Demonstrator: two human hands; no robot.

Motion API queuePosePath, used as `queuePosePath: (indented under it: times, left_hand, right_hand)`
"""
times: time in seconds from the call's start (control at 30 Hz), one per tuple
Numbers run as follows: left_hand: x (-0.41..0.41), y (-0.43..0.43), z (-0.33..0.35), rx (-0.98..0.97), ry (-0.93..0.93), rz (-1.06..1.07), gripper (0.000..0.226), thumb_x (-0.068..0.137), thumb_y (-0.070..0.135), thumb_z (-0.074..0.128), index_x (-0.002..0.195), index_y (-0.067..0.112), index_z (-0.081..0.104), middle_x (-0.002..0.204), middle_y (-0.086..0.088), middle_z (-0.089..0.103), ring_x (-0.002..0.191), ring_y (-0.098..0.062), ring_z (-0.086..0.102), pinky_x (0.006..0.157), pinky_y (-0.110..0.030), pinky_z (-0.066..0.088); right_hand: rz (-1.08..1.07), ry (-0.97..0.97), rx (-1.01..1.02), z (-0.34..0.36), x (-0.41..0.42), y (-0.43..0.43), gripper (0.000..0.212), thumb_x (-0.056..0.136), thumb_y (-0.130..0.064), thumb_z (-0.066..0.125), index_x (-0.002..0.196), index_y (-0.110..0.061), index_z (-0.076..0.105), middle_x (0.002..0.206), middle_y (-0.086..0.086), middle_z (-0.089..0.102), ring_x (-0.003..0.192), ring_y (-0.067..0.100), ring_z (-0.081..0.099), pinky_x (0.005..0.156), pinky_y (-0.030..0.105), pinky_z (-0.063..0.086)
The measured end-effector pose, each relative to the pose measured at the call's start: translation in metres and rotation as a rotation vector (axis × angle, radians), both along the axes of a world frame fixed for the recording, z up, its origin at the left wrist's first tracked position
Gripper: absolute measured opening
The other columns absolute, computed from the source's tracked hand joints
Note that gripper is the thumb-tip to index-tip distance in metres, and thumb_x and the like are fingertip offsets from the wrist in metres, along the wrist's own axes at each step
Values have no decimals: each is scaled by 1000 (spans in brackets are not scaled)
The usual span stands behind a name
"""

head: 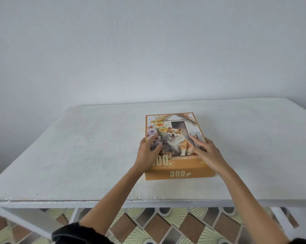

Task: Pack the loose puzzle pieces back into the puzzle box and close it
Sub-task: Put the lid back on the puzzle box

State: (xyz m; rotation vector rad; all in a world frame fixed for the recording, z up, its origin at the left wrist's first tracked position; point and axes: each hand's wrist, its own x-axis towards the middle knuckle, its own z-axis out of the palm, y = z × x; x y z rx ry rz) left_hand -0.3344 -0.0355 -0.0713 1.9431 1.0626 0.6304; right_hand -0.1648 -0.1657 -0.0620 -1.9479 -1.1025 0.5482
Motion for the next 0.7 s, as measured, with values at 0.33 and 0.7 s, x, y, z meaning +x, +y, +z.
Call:
queuePosePath:
  times: [0.33, 0.7]
  left_hand:
    - [10, 22, 4, 66, 111, -47, 49, 94, 36, 46, 141, 29, 32, 154, -13, 3, 137, -32, 26, 109, -41, 35]
    - [60, 101, 5, 279, 203, -21, 48, 94, 38, 44, 138, 21, 38, 151, -7, 20, 132, -30, 33, 105, -43, 38]
  right_hand:
    - [-97, -345, 43, -6, 2, 21, 42, 91, -34, 49, 133, -29, 47, 151, 3, 25, 138, 23, 27, 102, 39, 35]
    - [-48, -389, 4, 0, 54, 104, 42, 92, -35, 47, 133, -26, 46, 150, 5, 28, 134, 26, 33, 100, 40, 38]
